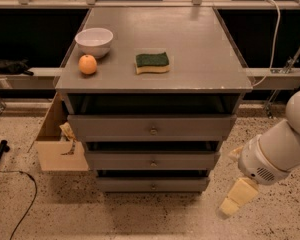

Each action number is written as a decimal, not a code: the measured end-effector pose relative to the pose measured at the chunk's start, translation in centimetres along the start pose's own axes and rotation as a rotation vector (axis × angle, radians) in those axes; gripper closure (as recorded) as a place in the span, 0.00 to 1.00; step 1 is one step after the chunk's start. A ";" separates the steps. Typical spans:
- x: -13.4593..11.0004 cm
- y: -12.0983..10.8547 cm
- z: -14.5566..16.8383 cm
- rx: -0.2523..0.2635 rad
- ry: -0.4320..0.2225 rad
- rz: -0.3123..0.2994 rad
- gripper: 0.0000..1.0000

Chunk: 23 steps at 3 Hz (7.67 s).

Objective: Open middle drawer

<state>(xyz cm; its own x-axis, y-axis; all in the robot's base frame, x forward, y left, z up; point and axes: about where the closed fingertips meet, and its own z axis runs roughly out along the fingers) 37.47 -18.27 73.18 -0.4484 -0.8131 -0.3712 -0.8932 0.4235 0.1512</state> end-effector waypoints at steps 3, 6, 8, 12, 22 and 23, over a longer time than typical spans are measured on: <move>0.2 -3.3 0.1 0.059 -0.236 0.060 0.00; -2.7 -5.9 -2.2 0.237 -0.548 0.043 0.00; -1.3 -5.6 2.3 0.216 -0.488 0.076 0.00; 5.6 -5.9 6.4 0.438 -0.086 0.078 0.00; -0.1 -13.8 20.6 0.389 -0.055 0.149 0.00; -0.3 -13.8 21.1 0.383 -0.049 0.146 0.00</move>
Offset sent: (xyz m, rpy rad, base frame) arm 0.0118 -0.0198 -0.0088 0.0648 -0.0085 -0.0623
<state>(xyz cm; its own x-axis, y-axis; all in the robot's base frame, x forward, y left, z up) 50.60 -15.47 51.92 -0.5589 -0.7173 -0.4160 -0.7388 0.6586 -0.1428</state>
